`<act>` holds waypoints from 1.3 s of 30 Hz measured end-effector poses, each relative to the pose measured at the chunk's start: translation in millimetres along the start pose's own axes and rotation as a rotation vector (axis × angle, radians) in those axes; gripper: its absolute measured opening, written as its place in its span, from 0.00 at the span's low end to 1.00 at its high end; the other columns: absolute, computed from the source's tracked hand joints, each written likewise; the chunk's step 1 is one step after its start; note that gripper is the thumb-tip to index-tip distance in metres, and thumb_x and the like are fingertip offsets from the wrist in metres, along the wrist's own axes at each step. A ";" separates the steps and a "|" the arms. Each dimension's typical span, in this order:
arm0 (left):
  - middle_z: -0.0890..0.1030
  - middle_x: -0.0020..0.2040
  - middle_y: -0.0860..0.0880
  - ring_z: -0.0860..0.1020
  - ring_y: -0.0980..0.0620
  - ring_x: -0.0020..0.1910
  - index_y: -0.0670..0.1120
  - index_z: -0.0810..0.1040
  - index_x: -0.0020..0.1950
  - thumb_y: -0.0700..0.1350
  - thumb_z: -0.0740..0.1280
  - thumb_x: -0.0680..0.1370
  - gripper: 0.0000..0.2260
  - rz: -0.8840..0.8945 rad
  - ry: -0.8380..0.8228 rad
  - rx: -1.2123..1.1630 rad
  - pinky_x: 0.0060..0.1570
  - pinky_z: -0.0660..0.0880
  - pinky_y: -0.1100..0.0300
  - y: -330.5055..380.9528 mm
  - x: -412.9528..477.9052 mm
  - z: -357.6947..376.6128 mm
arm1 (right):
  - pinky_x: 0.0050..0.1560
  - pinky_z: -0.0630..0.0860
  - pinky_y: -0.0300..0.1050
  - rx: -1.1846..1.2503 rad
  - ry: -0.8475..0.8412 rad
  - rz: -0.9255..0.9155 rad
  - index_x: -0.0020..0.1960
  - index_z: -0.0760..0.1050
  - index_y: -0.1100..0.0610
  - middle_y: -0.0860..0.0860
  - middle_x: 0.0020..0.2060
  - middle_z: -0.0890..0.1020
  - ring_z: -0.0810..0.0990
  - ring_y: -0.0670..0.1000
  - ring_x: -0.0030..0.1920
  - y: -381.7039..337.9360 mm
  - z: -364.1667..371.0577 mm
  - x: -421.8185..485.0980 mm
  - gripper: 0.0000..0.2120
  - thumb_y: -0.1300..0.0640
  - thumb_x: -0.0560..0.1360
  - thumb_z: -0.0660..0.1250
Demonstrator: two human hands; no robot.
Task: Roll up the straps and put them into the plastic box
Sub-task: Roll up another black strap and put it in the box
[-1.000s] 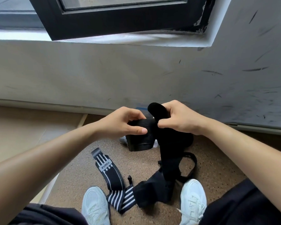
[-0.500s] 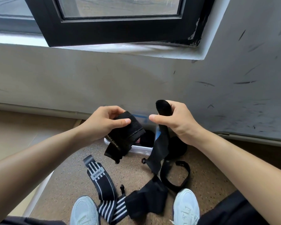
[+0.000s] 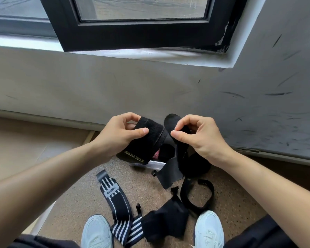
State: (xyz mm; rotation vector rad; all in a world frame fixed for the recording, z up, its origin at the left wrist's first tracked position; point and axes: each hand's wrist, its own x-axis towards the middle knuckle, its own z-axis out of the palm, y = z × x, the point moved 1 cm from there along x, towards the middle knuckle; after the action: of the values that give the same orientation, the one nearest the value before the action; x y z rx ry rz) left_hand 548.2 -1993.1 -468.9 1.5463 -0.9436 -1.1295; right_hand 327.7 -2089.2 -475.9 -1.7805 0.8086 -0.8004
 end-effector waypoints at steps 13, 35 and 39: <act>0.86 0.53 0.40 0.87 0.44 0.48 0.51 0.77 0.65 0.30 0.71 0.77 0.22 0.019 -0.008 -0.109 0.45 0.84 0.46 -1.6 -1.2 6.7 | 0.45 0.74 0.37 0.078 -0.113 -0.041 0.54 0.86 0.53 0.46 0.45 0.80 0.79 0.45 0.41 -13.7 3.7 -14.3 0.12 0.67 0.77 0.71; 0.84 0.50 0.42 0.84 0.46 0.47 0.48 0.75 0.64 0.28 0.68 0.77 0.20 0.023 -0.141 -0.242 0.54 0.81 0.43 -12.5 -11.9 33.0 | 0.49 0.78 0.39 -0.178 0.120 -0.239 0.55 0.84 0.59 0.49 0.49 0.79 0.81 0.48 0.47 2.3 18.7 -10.3 0.14 0.73 0.78 0.66; 0.84 0.47 0.46 0.83 0.48 0.44 0.50 0.76 0.63 0.27 0.65 0.78 0.21 -0.009 -0.133 -0.277 0.46 0.82 0.50 -15.2 -11.3 35.6 | 0.47 0.77 0.41 -0.291 0.140 -0.261 0.57 0.84 0.58 0.48 0.48 0.80 0.80 0.45 0.44 3.9 19.7 -9.9 0.14 0.71 0.77 0.67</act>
State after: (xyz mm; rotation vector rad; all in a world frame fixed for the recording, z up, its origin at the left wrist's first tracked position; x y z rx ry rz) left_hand 511.5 -1987.9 -484.9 1.2651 -0.8284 -1.3224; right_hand 337.5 -2072.4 -486.9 -2.1378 0.8257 -1.0289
